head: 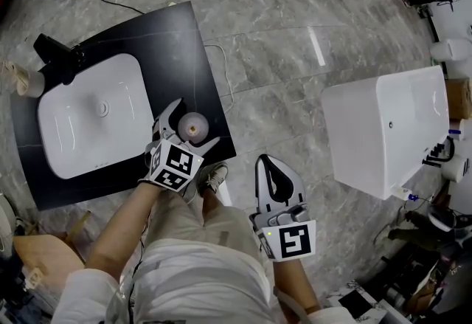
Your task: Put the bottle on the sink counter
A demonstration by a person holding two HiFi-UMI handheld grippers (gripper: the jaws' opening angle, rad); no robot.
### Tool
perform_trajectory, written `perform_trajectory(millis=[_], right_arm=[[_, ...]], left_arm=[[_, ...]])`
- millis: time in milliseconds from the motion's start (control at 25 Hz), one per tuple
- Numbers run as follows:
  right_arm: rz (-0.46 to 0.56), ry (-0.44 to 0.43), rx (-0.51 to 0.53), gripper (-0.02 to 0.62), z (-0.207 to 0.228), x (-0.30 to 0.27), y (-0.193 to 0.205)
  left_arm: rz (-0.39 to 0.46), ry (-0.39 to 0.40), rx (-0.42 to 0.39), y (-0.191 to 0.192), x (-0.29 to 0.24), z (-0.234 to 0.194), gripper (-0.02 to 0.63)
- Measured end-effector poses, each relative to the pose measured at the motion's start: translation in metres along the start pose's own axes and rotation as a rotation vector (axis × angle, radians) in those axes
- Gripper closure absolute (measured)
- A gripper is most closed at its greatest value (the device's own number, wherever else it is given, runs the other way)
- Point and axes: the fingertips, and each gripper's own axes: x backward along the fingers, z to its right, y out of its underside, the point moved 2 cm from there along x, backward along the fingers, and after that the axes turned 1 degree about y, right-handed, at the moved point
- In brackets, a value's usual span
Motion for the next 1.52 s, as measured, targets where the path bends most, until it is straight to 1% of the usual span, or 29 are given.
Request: perform_trajectory(millis=[400, 720, 840, 1000, 1200, 1400, 1480, 1520], right_arm=[[0.023, 0.024, 0.011, 0.584, -0.018, -0.008, -0.022], [0.067, 0.063, 0.039, 0.584, -0.031, -0.010, -0.048], [0.083, 0.072, 0.049, 0.584, -0.036, -0.010, -0.057], [0.089, 0.074, 0.065, 0.584, -0.045, -0.009, -0.067], [0.103, 0.083, 0.079, 0.584, -0.055, -0.012, -0.081], [0.131, 0.090, 0.093, 0.584, -0.059, -0.016, -0.095], [0.146, 0.092, 0.097, 0.584, -0.058, -0.019, -0.103], [0.155, 0.093, 0.100, 0.584, -0.057, -0.021, -0.106]], left_arm=[[0.052, 0.064, 0.043, -0.013, 0.033, 0.000, 0.083], [0.072, 0.067, 0.063, -0.018, 0.066, -0.010, 0.083], [0.064, 0.053, 0.060, -0.018, 0.077, -0.019, 0.083], [0.086, 0.026, 0.077, -0.025, 0.098, -0.034, 0.083], [0.114, -0.001, 0.132, -0.032, 0.122, -0.057, 0.084], [0.162, -0.060, 0.172, -0.043, 0.142, -0.084, 0.088], [0.190, -0.091, 0.190, -0.054, 0.149, -0.098, 0.105], [0.204, -0.112, 0.191, -0.061, 0.152, -0.105, 0.131]])
